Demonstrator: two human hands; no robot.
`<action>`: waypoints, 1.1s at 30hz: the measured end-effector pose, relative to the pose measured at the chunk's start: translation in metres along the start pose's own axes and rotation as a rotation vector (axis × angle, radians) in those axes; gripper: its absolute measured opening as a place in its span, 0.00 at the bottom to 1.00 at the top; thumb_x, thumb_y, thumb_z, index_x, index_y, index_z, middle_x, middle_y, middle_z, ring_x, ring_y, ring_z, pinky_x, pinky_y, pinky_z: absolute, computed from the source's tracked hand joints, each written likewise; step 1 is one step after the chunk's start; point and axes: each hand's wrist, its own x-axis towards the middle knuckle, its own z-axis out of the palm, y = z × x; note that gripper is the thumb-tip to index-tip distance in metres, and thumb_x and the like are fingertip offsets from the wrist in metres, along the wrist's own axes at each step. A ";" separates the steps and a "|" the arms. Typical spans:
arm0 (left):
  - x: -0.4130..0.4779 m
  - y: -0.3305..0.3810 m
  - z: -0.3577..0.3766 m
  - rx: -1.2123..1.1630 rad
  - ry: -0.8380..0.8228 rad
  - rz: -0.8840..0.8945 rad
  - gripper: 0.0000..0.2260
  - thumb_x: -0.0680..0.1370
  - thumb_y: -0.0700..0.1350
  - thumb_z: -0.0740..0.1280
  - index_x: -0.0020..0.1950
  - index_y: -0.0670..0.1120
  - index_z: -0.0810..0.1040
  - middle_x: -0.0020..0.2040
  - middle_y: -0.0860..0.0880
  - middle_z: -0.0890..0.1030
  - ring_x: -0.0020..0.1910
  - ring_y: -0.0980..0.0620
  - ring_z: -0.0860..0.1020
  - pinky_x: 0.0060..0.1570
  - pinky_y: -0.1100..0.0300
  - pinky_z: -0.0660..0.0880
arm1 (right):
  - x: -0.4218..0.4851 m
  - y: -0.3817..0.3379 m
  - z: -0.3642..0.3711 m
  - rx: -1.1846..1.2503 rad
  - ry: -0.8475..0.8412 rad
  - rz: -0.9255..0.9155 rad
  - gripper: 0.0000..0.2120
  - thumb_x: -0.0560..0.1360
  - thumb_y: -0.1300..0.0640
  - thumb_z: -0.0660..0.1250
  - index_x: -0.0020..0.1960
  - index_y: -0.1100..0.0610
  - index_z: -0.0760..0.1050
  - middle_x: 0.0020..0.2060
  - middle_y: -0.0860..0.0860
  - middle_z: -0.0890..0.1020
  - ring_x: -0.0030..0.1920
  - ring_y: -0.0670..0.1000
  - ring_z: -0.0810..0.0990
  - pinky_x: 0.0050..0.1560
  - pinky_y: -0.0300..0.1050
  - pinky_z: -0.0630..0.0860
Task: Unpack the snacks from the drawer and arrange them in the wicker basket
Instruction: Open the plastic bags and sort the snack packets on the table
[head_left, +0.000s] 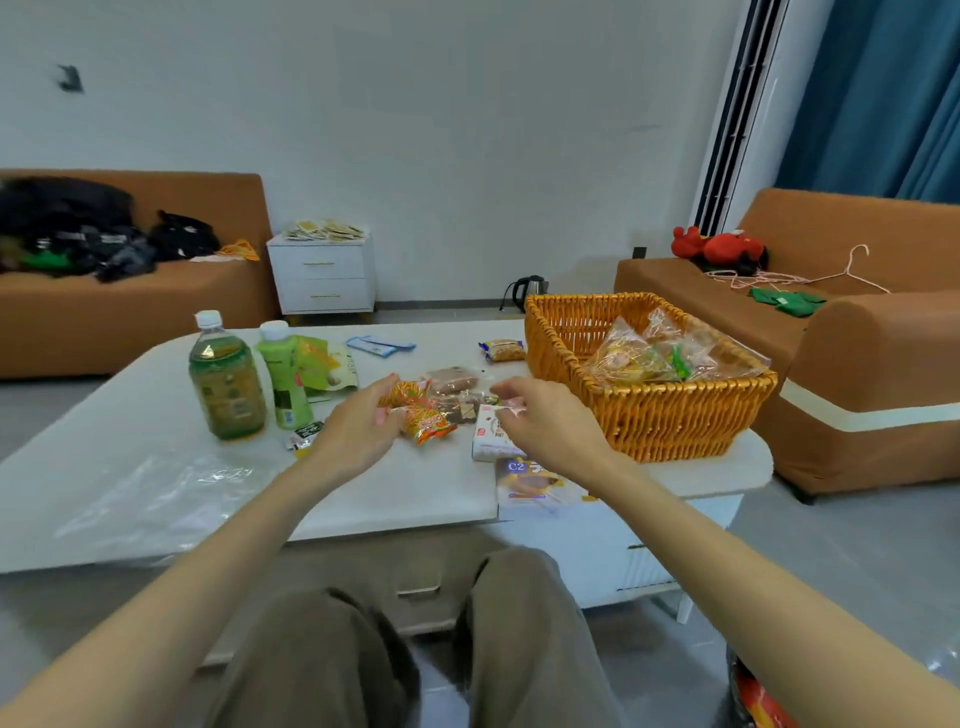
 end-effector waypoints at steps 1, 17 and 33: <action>-0.009 -0.008 -0.003 0.000 0.011 -0.012 0.21 0.81 0.42 0.60 0.75 0.46 0.63 0.72 0.47 0.69 0.70 0.47 0.67 0.63 0.60 0.64 | -0.002 -0.006 0.008 -0.005 -0.018 -0.003 0.17 0.78 0.53 0.62 0.67 0.51 0.74 0.62 0.48 0.79 0.61 0.51 0.77 0.57 0.51 0.76; -0.038 -0.185 -0.010 0.536 -0.149 -0.514 0.24 0.82 0.54 0.53 0.78 0.52 0.54 0.78 0.40 0.53 0.76 0.35 0.49 0.72 0.41 0.50 | 0.045 -0.046 0.159 -0.080 -0.257 -0.063 0.23 0.77 0.55 0.64 0.71 0.56 0.68 0.73 0.55 0.65 0.72 0.57 0.63 0.70 0.52 0.63; -0.022 -0.196 0.001 0.360 -0.174 -0.288 0.21 0.78 0.58 0.61 0.71 0.55 0.70 0.60 0.49 0.78 0.65 0.46 0.68 0.62 0.54 0.69 | 0.113 -0.056 0.272 -0.402 -0.344 -0.256 0.24 0.83 0.47 0.45 0.79 0.44 0.50 0.78 0.49 0.53 0.78 0.56 0.49 0.72 0.66 0.35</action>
